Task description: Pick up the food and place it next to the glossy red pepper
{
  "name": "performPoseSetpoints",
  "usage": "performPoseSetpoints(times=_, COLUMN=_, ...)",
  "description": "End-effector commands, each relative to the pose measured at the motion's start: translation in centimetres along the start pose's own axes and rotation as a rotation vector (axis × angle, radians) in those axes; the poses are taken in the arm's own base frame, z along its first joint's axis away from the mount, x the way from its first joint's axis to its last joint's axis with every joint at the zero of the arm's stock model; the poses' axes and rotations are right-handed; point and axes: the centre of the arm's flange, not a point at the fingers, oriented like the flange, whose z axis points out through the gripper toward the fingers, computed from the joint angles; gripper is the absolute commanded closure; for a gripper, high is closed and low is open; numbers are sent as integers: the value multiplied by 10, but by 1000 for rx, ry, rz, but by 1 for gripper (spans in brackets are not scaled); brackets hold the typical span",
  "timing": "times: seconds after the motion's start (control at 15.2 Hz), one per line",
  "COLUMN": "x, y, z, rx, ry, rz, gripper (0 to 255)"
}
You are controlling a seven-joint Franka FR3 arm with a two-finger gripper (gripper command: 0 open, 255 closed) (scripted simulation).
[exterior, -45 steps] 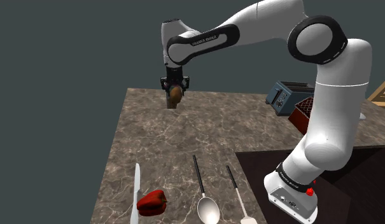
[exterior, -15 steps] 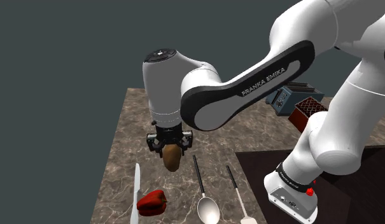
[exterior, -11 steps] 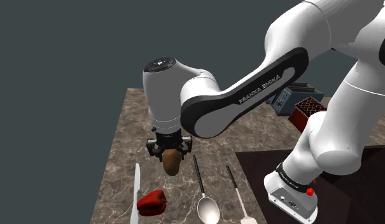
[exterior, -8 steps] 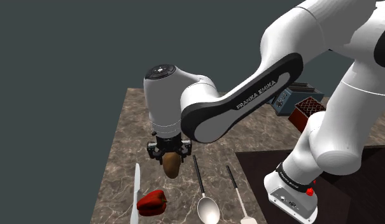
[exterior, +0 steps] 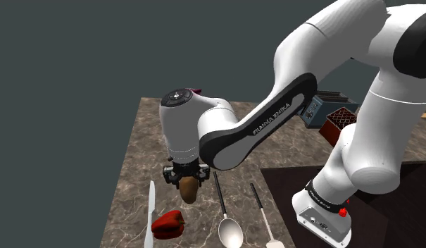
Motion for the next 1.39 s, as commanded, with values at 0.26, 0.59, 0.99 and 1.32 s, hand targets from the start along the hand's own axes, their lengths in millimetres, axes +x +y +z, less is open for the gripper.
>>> performPoseSetpoints(times=0.26, x=-1, y=-5, z=31, rx=1, ry=0, rz=0, gripper=255)
performPoseSetpoints(times=0.59, x=-1, y=-8, z=54, rx=1, ry=0, rz=0, gripper=255)
performPoseSetpoints(times=0.99, x=-1, y=-8, z=54, rx=1, ry=0, rz=0, gripper=255)
performPoseSetpoints(times=1.32, x=-1, y=-8, z=54, rx=1, ry=0, rz=0, gripper=0)
